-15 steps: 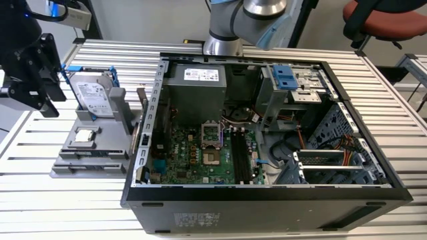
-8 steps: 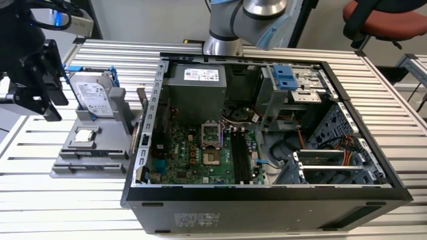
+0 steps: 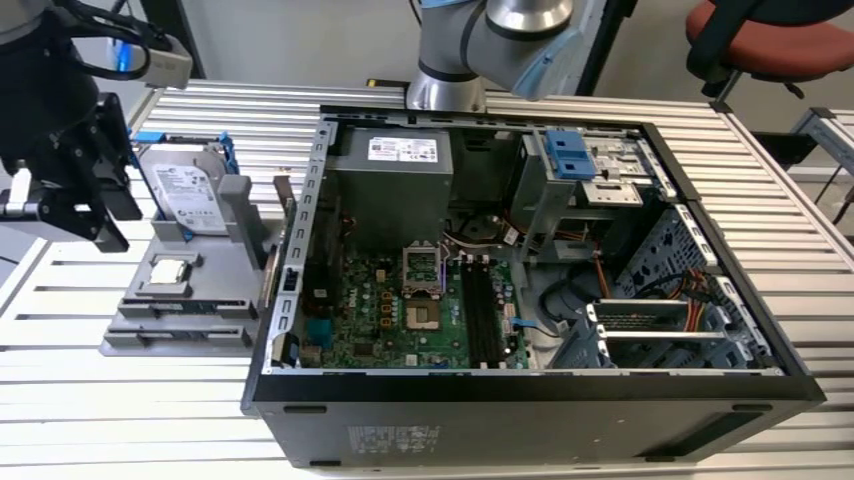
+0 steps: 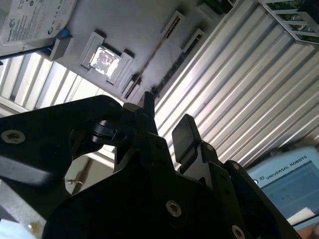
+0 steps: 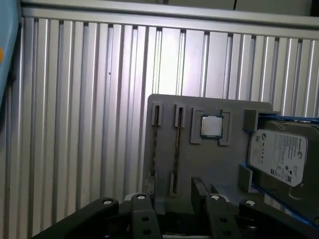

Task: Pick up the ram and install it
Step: 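Pick up the ram and move it above insertion slot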

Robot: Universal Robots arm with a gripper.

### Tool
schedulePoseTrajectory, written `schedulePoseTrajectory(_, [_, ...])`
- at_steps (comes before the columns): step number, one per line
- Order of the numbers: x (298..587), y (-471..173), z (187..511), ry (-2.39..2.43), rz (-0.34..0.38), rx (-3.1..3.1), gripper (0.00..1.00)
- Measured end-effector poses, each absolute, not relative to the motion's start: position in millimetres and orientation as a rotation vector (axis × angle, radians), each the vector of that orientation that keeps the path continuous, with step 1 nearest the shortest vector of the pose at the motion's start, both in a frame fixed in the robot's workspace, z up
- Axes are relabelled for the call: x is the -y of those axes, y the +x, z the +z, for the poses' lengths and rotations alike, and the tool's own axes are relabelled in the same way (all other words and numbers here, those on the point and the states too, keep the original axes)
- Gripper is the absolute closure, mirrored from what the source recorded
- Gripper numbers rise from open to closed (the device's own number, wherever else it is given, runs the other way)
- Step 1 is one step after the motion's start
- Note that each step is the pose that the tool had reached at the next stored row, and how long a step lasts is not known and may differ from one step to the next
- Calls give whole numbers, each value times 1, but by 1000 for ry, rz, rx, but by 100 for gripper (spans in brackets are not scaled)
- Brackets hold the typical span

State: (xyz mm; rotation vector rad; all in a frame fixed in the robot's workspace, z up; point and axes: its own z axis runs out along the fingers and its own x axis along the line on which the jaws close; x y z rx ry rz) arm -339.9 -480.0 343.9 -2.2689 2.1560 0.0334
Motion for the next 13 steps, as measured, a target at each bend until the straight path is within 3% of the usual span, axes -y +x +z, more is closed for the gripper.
schedulePoseTrajectory(13, [482, -338, 322, -2269, 33, -2156, 0])
